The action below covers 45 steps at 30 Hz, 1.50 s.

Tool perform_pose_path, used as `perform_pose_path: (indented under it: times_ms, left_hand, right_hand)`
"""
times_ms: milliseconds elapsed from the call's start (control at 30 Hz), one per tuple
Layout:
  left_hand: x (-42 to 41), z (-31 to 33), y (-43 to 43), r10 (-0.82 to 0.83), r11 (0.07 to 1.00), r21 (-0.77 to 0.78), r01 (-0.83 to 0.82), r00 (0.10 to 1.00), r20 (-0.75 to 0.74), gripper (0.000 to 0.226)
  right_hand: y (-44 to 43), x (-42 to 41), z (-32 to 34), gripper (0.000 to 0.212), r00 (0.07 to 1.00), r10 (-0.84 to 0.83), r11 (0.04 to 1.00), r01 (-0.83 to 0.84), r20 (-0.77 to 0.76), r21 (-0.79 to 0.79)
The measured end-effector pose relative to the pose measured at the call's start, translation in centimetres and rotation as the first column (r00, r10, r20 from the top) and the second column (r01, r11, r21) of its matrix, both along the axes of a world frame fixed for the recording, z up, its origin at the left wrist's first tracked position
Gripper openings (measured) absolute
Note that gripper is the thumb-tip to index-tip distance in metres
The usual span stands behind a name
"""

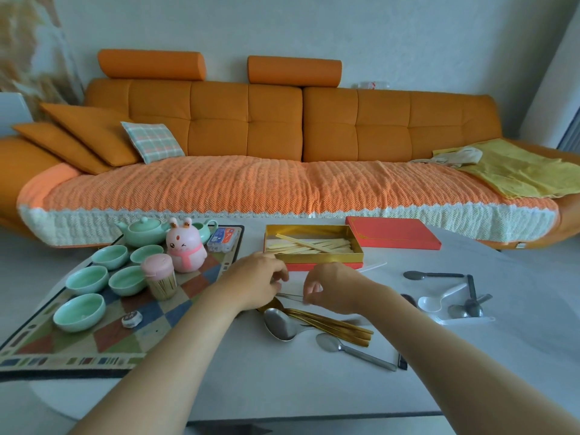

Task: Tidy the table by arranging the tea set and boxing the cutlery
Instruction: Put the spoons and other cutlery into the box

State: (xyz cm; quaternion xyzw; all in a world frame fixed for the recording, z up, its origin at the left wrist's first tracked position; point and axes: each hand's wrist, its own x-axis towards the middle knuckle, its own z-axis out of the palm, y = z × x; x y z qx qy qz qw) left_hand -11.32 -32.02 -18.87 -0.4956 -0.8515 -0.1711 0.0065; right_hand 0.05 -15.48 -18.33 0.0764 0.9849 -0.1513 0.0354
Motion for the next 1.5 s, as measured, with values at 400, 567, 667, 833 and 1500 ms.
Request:
perform_pose_path:
  times_ms: [400,567,667,833,1500]
  left_hand:
    - [-1.2,-0.1,-1.7,0.026,0.993,-0.119,-0.012,0.993,0.116,0.018]
    - [-1.3,-0.3,-1.9,0.040,0.997,-0.071,-0.028,0.984,0.174,0.019]
    - [-1.3,-0.7,-1.8,0.069,0.997,0.010,-0.074,0.967,0.246,0.018]
    - [-0.7,-0.8,-0.8,0.059,0.994,0.070,-0.088,0.939,0.338,0.016]
    - [-1.0,1.9,2.0,0.124,0.675,0.627,-0.389,0.897,0.424,0.006]
  right_hand:
    - [-0.1,-0.9,0.1,0.021,0.983,-0.041,0.999,0.036,0.176,0.034]
    - [-0.2,-1.0,0.1,0.024,0.986,-0.017,0.997,0.004,0.165,0.077]
    - [-0.2,-1.2,0.2,0.024,0.985,-0.011,0.996,-0.004,0.171,0.085]
    - [-0.4,-1.3,-0.2,0.030,1.000,-0.028,0.999,0.028,0.002,0.036]
    - [0.0,-3.6,0.9,0.039,0.877,-0.269,0.893,0.073,-0.397,-0.444]
